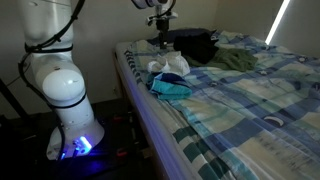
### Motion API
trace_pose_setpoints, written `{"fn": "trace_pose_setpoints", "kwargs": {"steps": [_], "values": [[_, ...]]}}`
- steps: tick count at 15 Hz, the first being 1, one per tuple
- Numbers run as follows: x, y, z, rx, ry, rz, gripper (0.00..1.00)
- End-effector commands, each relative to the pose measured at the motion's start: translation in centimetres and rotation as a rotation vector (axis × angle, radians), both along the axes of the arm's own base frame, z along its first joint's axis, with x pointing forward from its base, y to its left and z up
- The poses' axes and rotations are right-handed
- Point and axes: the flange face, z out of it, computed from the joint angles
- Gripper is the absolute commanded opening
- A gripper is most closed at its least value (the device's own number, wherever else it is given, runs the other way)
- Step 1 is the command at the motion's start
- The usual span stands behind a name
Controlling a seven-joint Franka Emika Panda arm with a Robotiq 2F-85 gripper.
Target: Move the white cloth to the right side of the bed
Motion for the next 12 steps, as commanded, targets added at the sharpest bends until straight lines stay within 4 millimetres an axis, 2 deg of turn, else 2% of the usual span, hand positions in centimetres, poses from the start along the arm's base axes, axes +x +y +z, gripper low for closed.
{"fn": "trace_pose_setpoints", "kwargs": {"steps": [1,5,9,10,12], "values": [[1.4,0.7,-1.4,0.042,-0.059,0.034,1.0],[3.4,1.5,-4.0,0.07,-0.116,0.052,1.0],[4.9,0.9,-5.3,0.056,-0.16,0.05,0.99],[5.1,0.6,-5.2,0.049,-0.171,0.049,0.74],[5.3,0.3,-5.2,0.036,-0.184,0.05,0.7]]}}
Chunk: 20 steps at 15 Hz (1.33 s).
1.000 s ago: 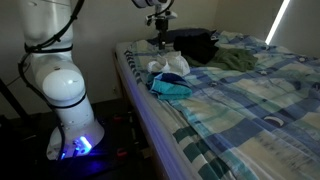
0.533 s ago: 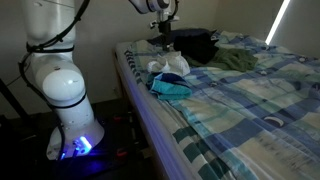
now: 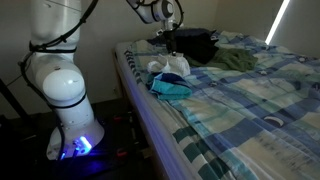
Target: Move the white cloth to the right side of the bed
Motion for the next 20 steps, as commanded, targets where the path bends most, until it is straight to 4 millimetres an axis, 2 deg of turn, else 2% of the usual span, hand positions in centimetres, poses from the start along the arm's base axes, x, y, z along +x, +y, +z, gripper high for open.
{"fn": "trace_pose_setpoints", "kwargs": {"steps": [1,7,9,14,16,20], "values": [[0.5,-0.2,0.6,-0.016,-0.043,-0.011,0.63],[0.2,-0.6,1.2,-0.023,-0.054,-0.014,0.16],[-0.2,-0.9,2.1,-0.014,-0.061,-0.018,0.02],[-3.1,-3.2,5.5,0.024,-0.084,-0.046,0.01],[-4.5,-5.0,6.6,0.025,-0.075,-0.058,0.01],[-6.9,-9.4,7.3,0.023,-0.049,-0.12,0.01]]}}
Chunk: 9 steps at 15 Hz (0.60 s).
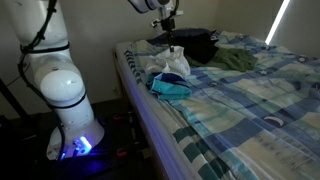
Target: Move the white cloth to the right side of the bed
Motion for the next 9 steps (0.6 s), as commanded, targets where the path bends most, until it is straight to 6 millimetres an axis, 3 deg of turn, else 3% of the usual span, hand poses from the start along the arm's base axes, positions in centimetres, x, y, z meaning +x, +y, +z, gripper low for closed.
{"fn": "trace_pose_setpoints", "kwargs": {"steps": [1,5,9], "values": [[-3.3,-4.6,0.7,0.016,0.019,-0.053,0.01],[-5.2,-8.4,0.7,0.038,0.046,-0.11,0.01],[-7.6,-9.9,0.2,0.072,0.113,-0.143,0.01]]}}
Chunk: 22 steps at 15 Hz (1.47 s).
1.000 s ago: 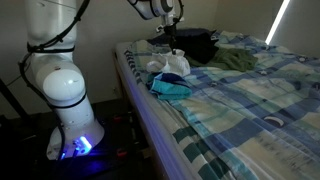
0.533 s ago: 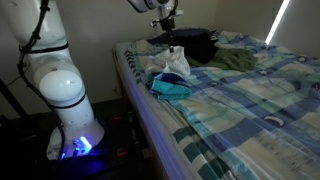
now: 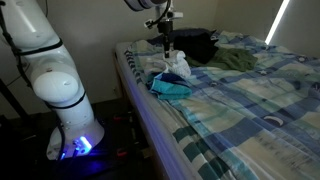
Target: Move the white cloth to the right side of the bed
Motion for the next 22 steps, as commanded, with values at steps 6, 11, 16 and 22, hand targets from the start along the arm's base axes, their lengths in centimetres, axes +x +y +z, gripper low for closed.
{"fn": "trace_pose_setpoints", "kwargs": {"steps": [6,11,16,22], "values": [[-4.9,-0.9,-5.1,0.076,0.165,0.06,0.01],[-3.7,-2.2,-9.7,0.054,0.175,0.104,0.01],[-2.4,-2.6,-12.4,0.06,0.187,0.121,0.01],[-2.7,-2.3,-10.9,0.048,0.195,0.13,0.32]]}}
